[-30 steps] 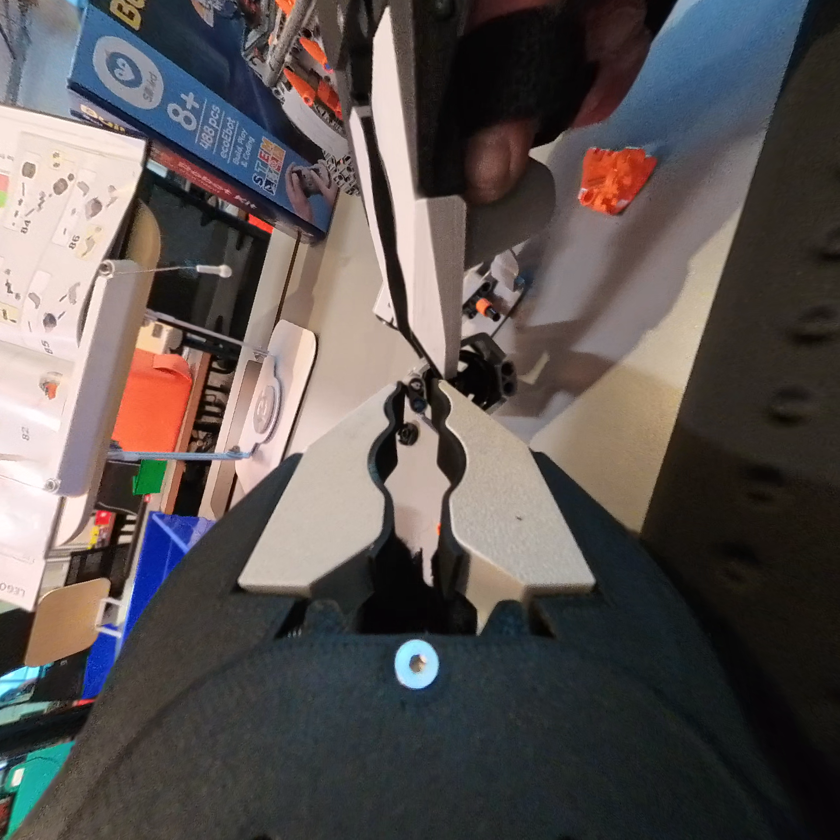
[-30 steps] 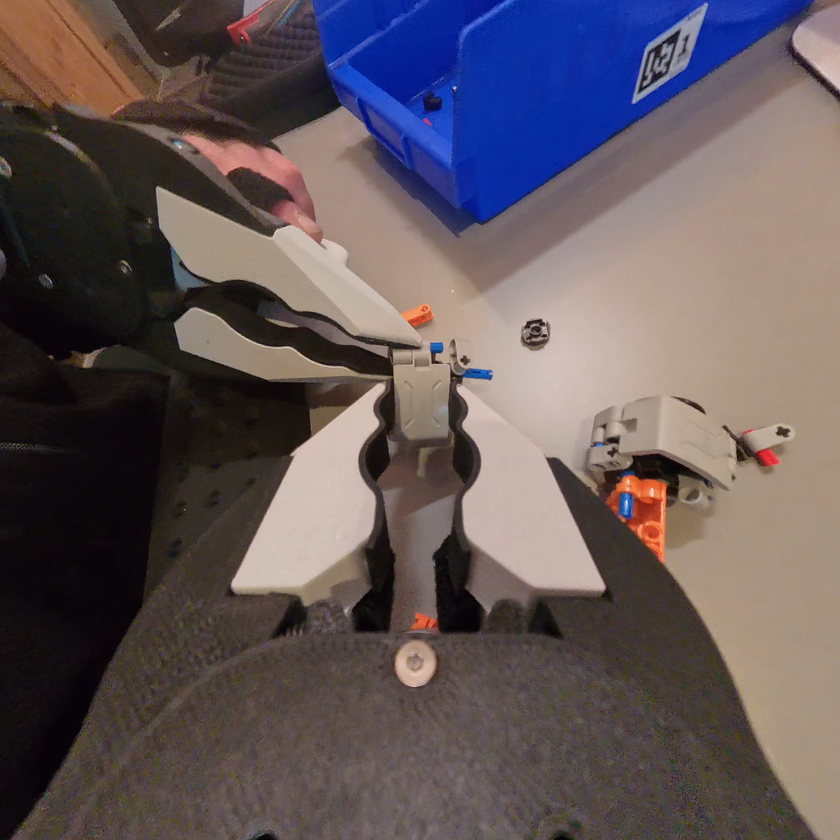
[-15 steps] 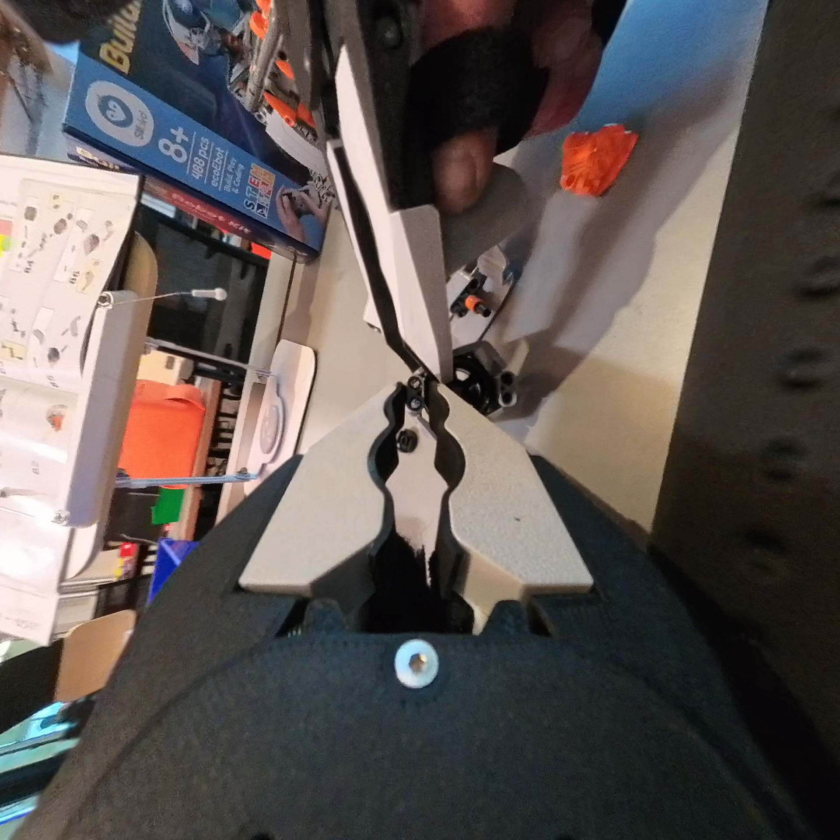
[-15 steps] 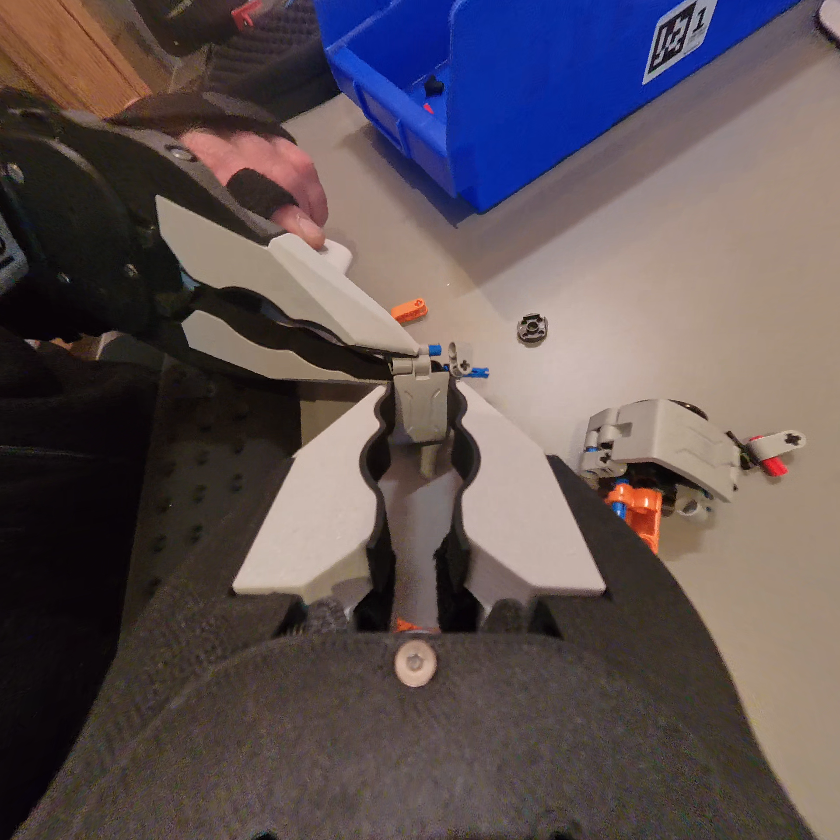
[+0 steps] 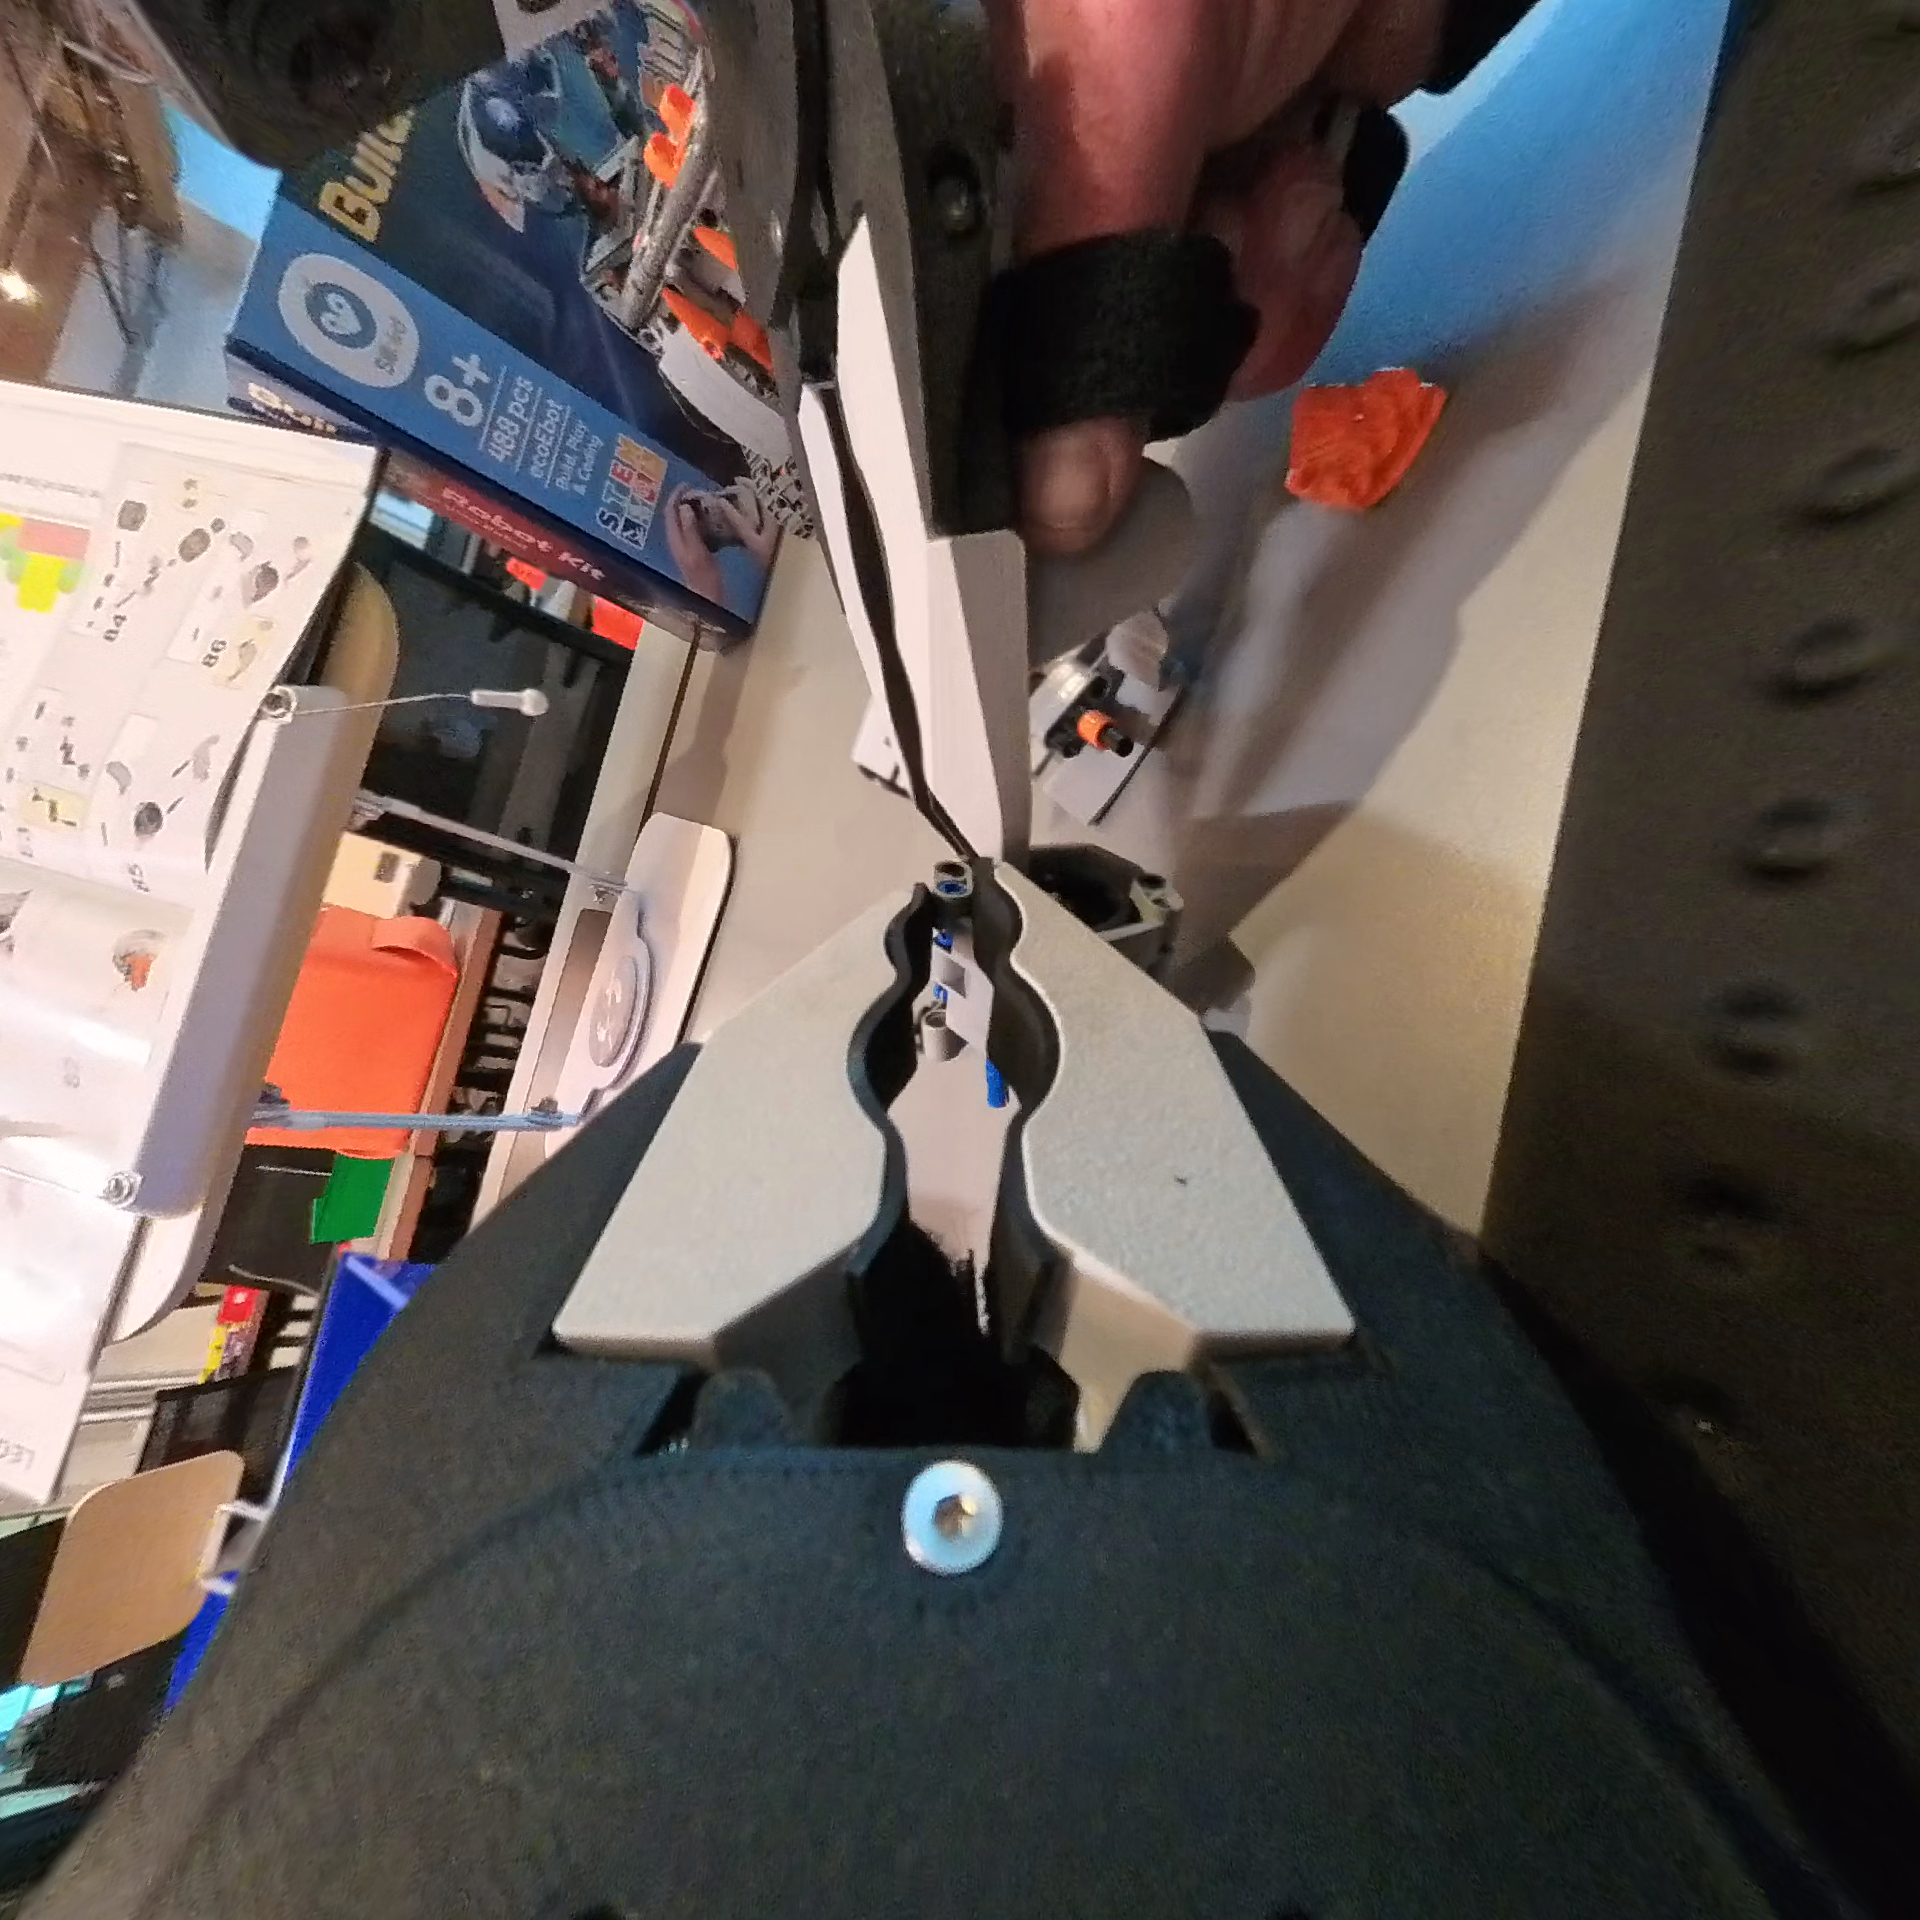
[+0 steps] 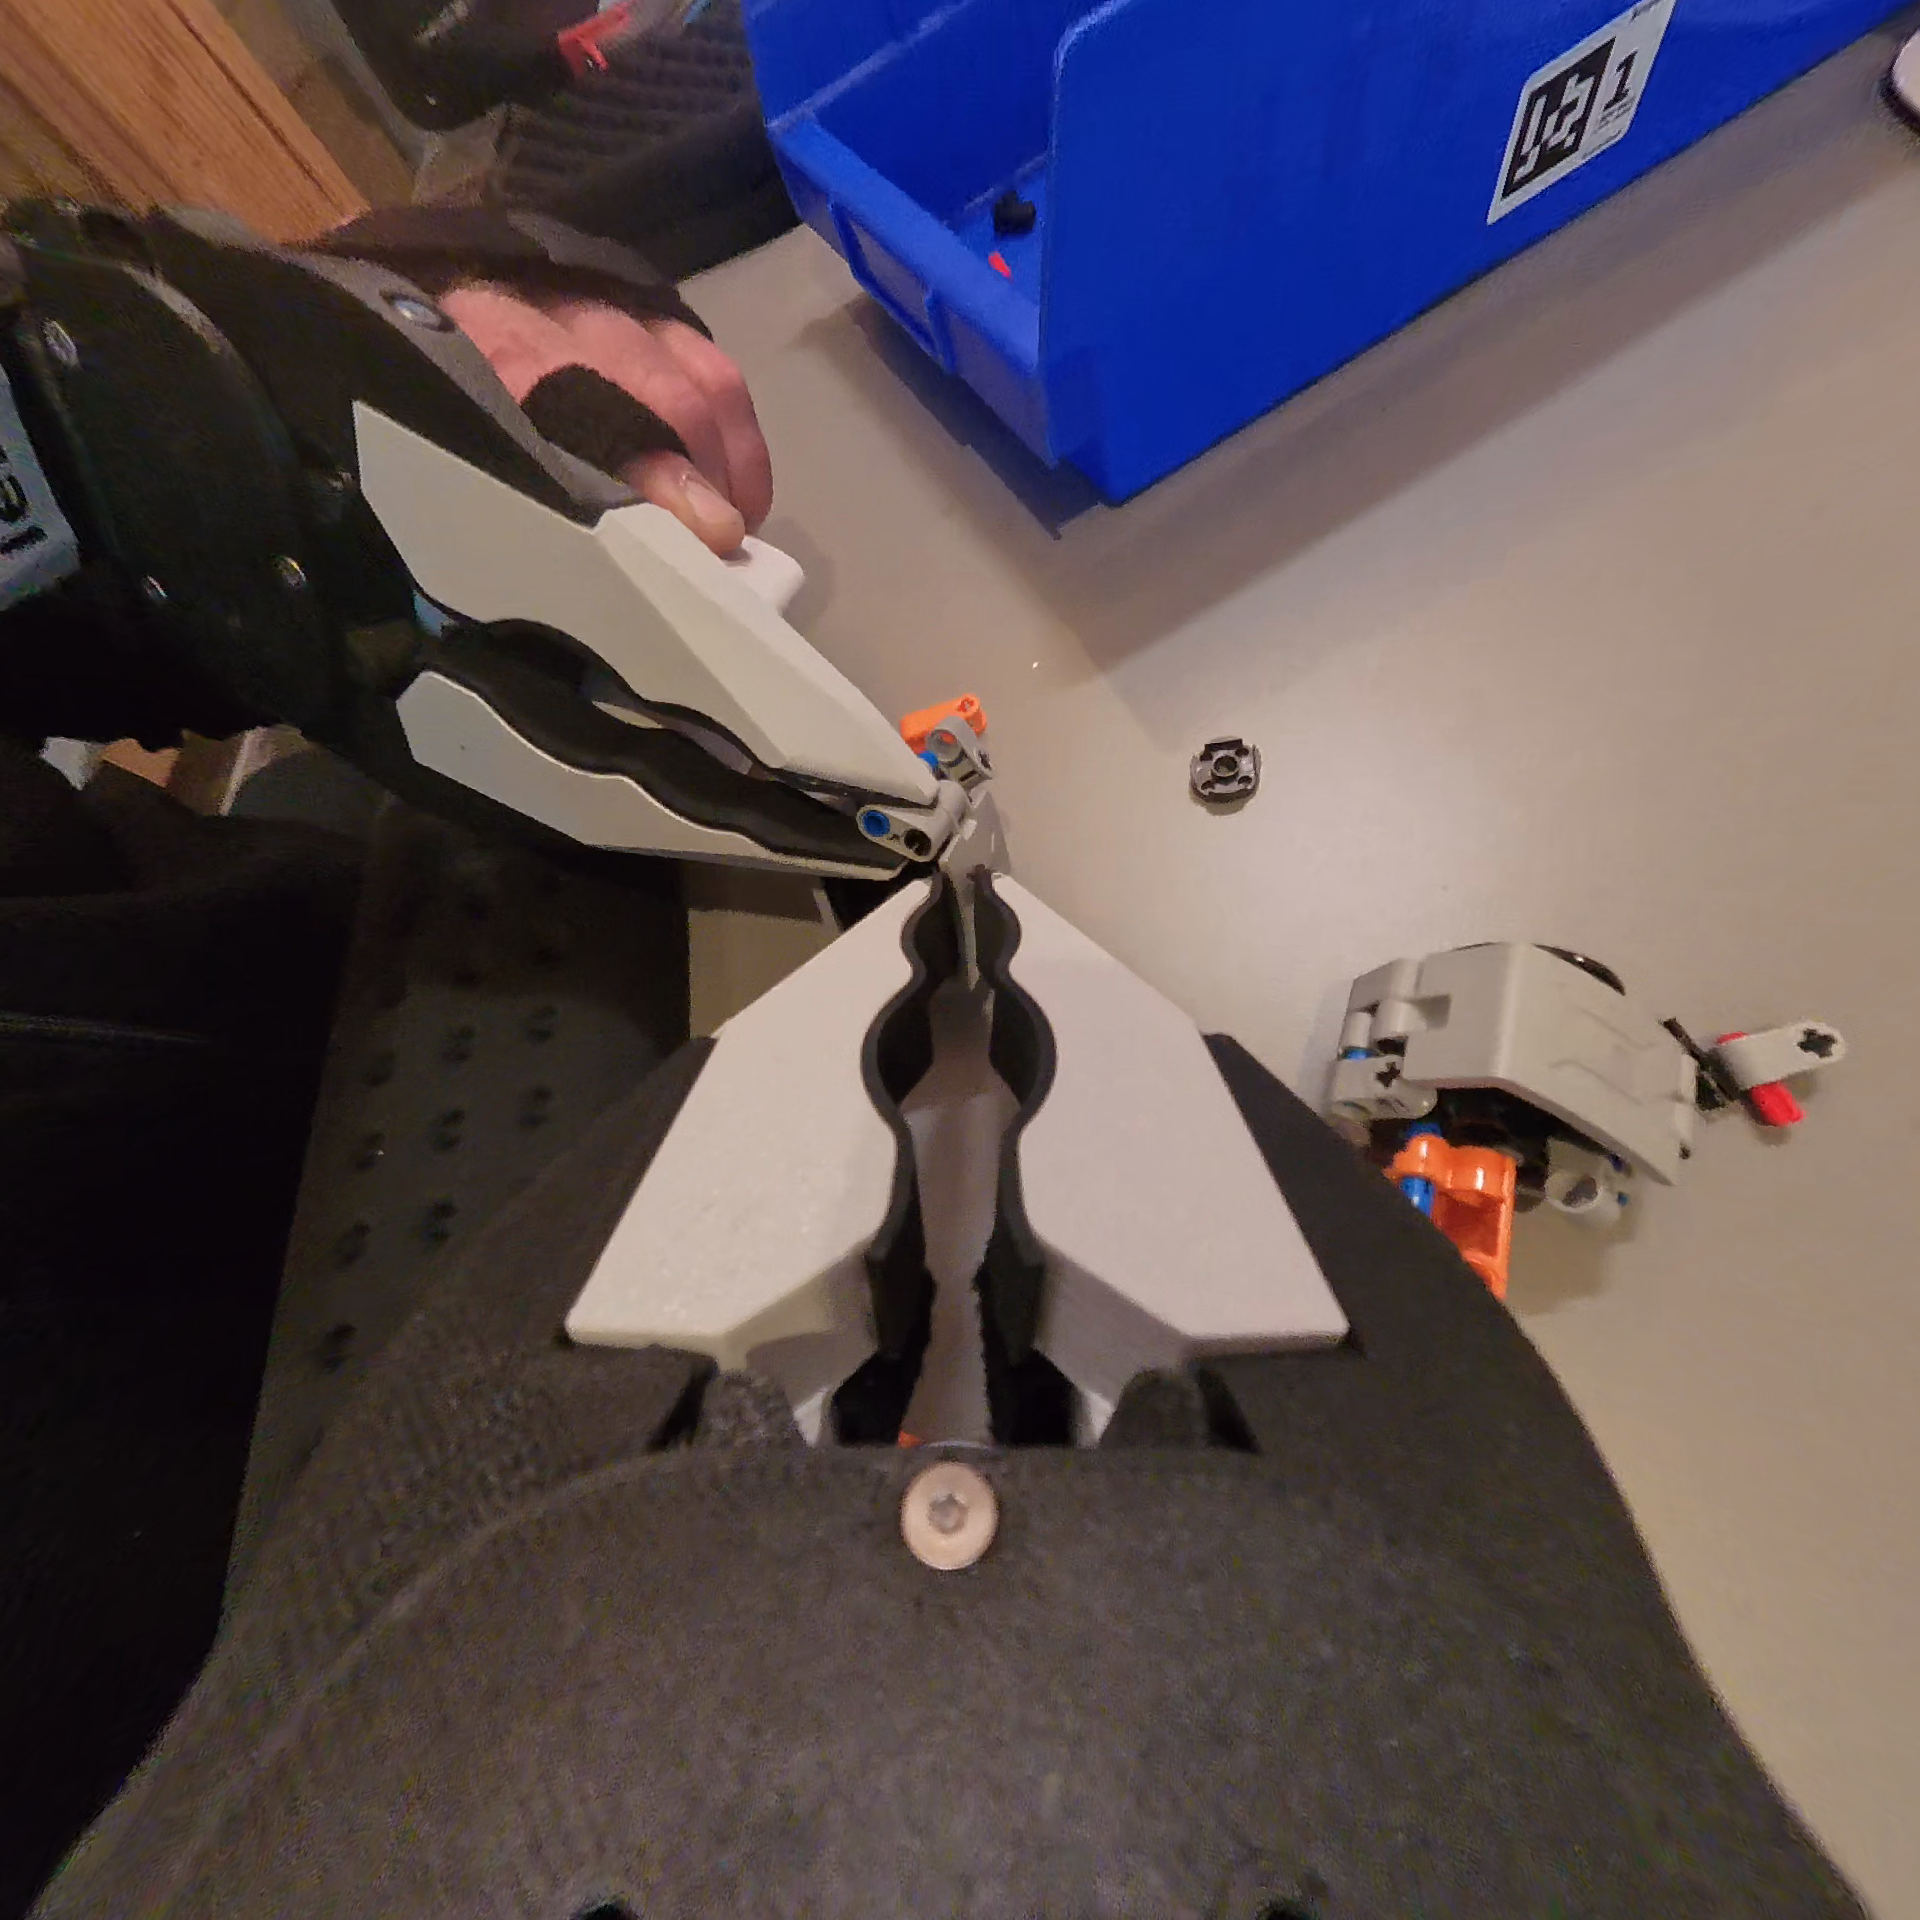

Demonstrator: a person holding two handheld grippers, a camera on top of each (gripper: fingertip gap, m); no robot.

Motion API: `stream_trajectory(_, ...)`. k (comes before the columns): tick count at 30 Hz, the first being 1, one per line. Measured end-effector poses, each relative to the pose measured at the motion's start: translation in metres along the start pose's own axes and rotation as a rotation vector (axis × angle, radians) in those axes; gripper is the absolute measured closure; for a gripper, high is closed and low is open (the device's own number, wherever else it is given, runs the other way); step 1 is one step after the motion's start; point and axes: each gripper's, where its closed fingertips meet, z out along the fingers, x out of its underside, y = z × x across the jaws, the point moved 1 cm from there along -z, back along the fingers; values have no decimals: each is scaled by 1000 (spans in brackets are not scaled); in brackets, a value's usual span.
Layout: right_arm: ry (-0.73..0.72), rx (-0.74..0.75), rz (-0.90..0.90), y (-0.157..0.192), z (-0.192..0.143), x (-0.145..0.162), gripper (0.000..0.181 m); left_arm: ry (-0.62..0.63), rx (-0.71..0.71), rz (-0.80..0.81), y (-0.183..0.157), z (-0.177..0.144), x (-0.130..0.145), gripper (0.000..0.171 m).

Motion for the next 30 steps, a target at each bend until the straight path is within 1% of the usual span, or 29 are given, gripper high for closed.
stream_trajectory(2, 16, 40, -49, 1, -2, -1, 180, -9, -1, -8, 1, -1, -2, 167)
stream_trajectory(5, 101, 174, -191, -1, -1, 7, 181, 15, 65, -75, -4, 5, 1, 167)
stream_trajectory(8, 168, 229, -256, -2, 1, 10, 181, 20, 51, -28, -6, 6, -1, 167)
stream_trajectory(10, 196, 224, -257, -3, 5, 13, 181, 29, 59, -8, -10, 6, 0, 167)
stream_trajectory(19, 241, 190, -233, -8, 11, 13, 181, -8, 82, -43, -11, 7, -3, 170)
stream_trajectory(20, 232, 184, -211, -11, 13, 14, 181, -111, 98, -68, -12, 1, -18, 171)
stream_trajectory(21, 219, 172, -195, -12, 14, 13, 181, -172, 118, -107, -11, -5, -35, 171)
stream_trajectory(22, 218, 173, -197, -14, 12, 13, 181, -166, 99, -75, -10, -3, -36, 171)
stream_trajectory(23, 206, 183, -200, -16, 10, 12, 181, -118, 91, -85, -7, 3, -26, 171)
stream_trajectory(24, 195, 176, -199, -14, 10, 11, 181, -94, 97, -136, -2, 5, -16, 171)
stream_trajectory(25, 193, 170, -205, -13, 10, 11, 181, -128, 95, -181, 4, -1, -17, 171)
stream_trajectory(26, 189, 178, -216, -13, 9, 9, 181, -148, 84, -192, 9, -7, -18, 171)
stream_trajectory(27, 175, 184, -233, -13, 7, 7, 181, -151, 87, -207, 11, -11, -16, 171)
stream_trajectory(29, 143, 172, -258, -12, 1, 4, 181, -120, 123, -291, 14, -14, -6, 156)
stream_trajectory(30, 134, 168, -280, -12, -1, 5, 181, -87, 138, -331, 14, -14, 1, 144)
